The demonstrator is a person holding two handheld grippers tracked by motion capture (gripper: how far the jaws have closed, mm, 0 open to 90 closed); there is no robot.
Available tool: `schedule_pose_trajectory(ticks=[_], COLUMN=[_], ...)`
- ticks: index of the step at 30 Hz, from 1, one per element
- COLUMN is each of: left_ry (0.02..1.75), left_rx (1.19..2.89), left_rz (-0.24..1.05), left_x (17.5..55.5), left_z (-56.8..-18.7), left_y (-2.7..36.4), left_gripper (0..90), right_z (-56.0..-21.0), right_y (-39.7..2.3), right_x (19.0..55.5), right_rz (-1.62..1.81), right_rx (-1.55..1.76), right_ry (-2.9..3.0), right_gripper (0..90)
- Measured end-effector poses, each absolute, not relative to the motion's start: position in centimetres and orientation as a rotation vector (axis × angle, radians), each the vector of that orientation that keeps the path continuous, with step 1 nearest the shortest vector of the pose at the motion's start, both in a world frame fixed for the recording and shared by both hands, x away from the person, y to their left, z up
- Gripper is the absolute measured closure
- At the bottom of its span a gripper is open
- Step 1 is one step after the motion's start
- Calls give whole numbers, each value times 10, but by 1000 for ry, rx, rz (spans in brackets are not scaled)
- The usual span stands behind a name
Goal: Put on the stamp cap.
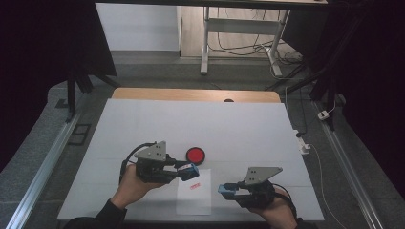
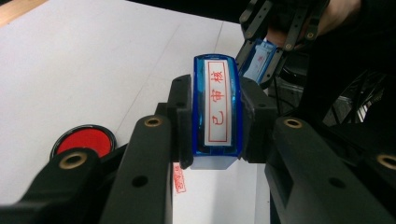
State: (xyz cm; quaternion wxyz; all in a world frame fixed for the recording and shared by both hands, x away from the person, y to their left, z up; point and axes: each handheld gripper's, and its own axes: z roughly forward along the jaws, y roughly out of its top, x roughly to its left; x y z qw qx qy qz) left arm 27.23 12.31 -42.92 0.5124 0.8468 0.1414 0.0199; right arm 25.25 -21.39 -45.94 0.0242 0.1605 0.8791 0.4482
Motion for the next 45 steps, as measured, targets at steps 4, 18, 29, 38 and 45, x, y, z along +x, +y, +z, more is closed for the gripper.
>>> schedule_pose_trajectory(ticks=[4,18,29,38,45], left_ry=[327,263,212,141,127], left_rx=[2028,2030,2034,2040,2045], left_rz=[39,16,14,33,28], left_x=[272,271,269,267,266], left_z=[-428,-428,-428,-428,-430], left_y=[124,121,118,116,113], left_gripper=[697,697,697,698,698], right_z=[-461,-467,-469,-471,-471], right_y=[-207,-188,-175,-165,-160], right_x=[255,264,268,271,271], right_rz=[1386,1411,1416,1461,1495], right_rx=[468,408,296,268,256], right_ry=[2724,2752,2763,2773,2769], right_gripper=[684,685,686,687,687])
